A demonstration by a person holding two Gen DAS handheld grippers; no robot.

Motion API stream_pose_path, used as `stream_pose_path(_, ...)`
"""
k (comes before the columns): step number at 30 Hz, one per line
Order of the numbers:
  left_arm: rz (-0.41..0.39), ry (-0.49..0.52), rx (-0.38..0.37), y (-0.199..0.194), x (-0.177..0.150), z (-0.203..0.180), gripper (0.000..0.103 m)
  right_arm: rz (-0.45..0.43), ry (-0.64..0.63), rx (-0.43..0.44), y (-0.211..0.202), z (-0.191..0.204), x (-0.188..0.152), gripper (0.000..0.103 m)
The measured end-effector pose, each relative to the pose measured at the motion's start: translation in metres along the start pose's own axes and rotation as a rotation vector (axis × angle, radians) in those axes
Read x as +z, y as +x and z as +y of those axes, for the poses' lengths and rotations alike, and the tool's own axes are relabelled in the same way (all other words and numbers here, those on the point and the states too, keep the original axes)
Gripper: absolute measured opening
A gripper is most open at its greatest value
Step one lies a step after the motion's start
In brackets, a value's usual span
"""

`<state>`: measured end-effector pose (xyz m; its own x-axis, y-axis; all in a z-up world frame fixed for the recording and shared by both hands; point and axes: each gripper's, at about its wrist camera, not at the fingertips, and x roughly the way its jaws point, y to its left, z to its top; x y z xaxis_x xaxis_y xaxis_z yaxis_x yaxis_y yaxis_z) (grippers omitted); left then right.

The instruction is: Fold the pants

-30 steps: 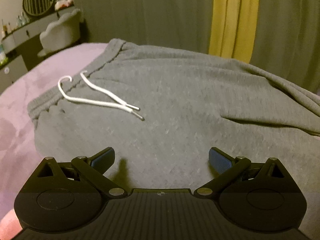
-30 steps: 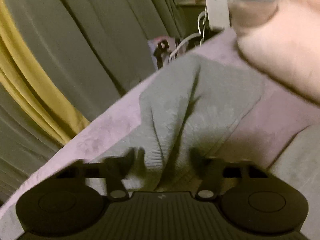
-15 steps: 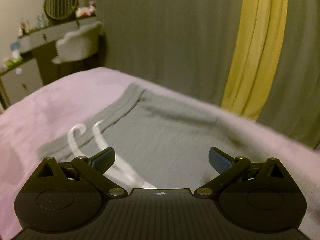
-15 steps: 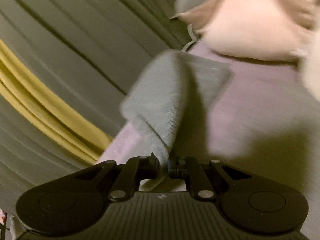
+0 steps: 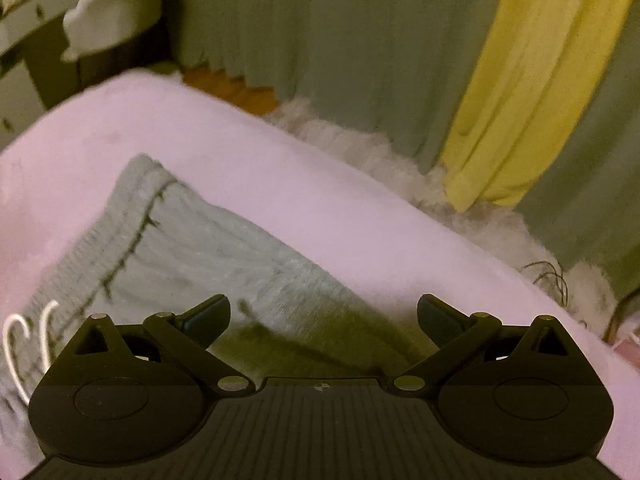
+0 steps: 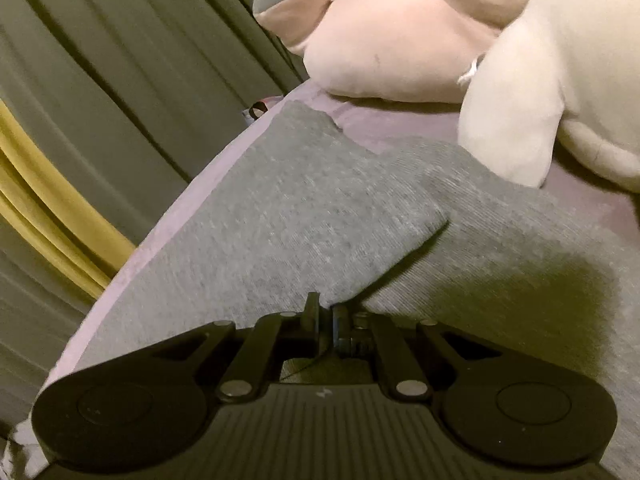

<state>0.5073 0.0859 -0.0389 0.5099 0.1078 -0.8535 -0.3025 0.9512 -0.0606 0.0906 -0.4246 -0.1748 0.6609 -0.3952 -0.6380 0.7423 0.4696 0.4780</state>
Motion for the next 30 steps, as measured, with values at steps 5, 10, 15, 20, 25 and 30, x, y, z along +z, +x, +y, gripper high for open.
stream_pose_path(5, 0.04, 0.022, -0.007, 0.016, 0.014, -0.007, 0.103, -0.029, -0.029, -0.008, -0.008, 0.003, -0.009, 0.005)
stream_pose_path(10, 0.177, -0.04, 0.029, 0.048, 0.017, -0.002, 0.067, -0.036, -0.007, 0.009, -0.008, -0.001, -0.009, 0.005)
stream_pose_path(15, 0.143, -0.096, -0.017, 0.035, 0.012, 0.025, 0.023, -0.055, 0.038, 0.051, -0.008, -0.01, -0.01, 0.005)
stream_pose_path(20, 0.121, -0.169, -0.116, 0.006, -0.001, 0.063, 0.014, -0.06, 0.126, 0.125, -0.006, -0.023, -0.007, 0.004)
stream_pose_path(25, 0.078, -0.191, -0.199, -0.041, -0.012, 0.101, 0.013, -0.03, 0.181, 0.15, -0.013, -0.025, -0.001, 0.005)
stream_pose_path(30, 0.021, -0.155, -0.314, -0.112, -0.032, 0.148, 0.012, -0.039, 0.178, 0.264, -0.067, -0.018, 0.023, 0.005)
